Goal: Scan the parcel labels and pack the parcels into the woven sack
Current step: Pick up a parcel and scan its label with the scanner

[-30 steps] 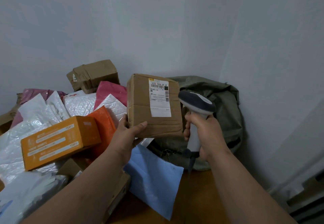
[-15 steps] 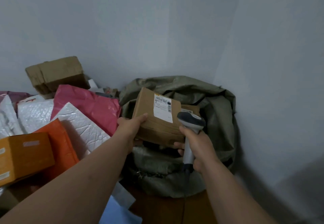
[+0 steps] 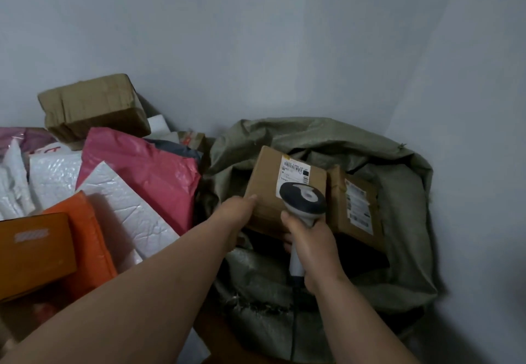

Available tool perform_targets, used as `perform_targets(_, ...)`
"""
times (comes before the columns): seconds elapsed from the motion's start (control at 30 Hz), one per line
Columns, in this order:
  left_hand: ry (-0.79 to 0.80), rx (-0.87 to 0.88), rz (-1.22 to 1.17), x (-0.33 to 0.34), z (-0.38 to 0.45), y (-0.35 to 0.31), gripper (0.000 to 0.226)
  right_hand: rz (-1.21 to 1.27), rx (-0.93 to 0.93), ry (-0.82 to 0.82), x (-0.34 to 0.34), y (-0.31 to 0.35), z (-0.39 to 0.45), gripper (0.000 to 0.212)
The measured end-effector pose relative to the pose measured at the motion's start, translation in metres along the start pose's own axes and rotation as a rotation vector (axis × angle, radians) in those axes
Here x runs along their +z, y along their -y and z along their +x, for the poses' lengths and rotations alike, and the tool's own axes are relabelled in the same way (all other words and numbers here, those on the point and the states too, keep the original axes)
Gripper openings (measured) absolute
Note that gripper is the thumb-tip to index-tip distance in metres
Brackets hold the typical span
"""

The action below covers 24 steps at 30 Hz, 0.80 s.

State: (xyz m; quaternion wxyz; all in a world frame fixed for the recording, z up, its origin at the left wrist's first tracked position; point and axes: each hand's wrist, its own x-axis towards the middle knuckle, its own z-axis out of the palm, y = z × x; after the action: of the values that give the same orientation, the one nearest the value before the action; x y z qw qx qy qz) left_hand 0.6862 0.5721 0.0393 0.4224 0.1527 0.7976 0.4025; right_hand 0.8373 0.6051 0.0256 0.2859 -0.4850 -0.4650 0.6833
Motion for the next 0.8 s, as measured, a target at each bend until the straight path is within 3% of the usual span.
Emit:
perform_targets(0.07,0.018,0.012,0.155,0.003,0.01,0.002,0.044,-0.071,-0.002,0.015,-0.002,-0.003,0.002,0.019)
perform_targets(0.2,0.014,-0.037,0.406,0.006,0.024,0.006,0.045,-0.122,0.014,0.011,-0.004,-0.013,0.008,0.018)
perform_targets(0.33,-0.088,-0.104,0.767,-0.002,0.032,0.013,0.08,-0.182,0.077,0.021,-0.004,-0.024,0.013,0.019)
perform_targets(0.4,-0.163,-0.071,0.782,-0.009,0.032,0.017,0.085,-0.2,0.122,0.049,-0.002,-0.029,0.014,0.021)
perform_targets(0.6,-0.381,0.177,0.728,-0.029,0.013,0.013,0.081,-0.184,0.27,0.066,0.012,-0.036,0.019,0.056)
perform_targets(0.7,-0.34,0.183,0.739,-0.034,-0.002,0.01,0.083,-0.168,0.277,0.101,0.021,-0.037,0.015,0.057)
perform_targets(0.8,-0.201,0.192,0.746,-0.041,-0.017,0.002,0.071,-0.093,0.235,0.057,0.025,-0.037,0.005,0.045)
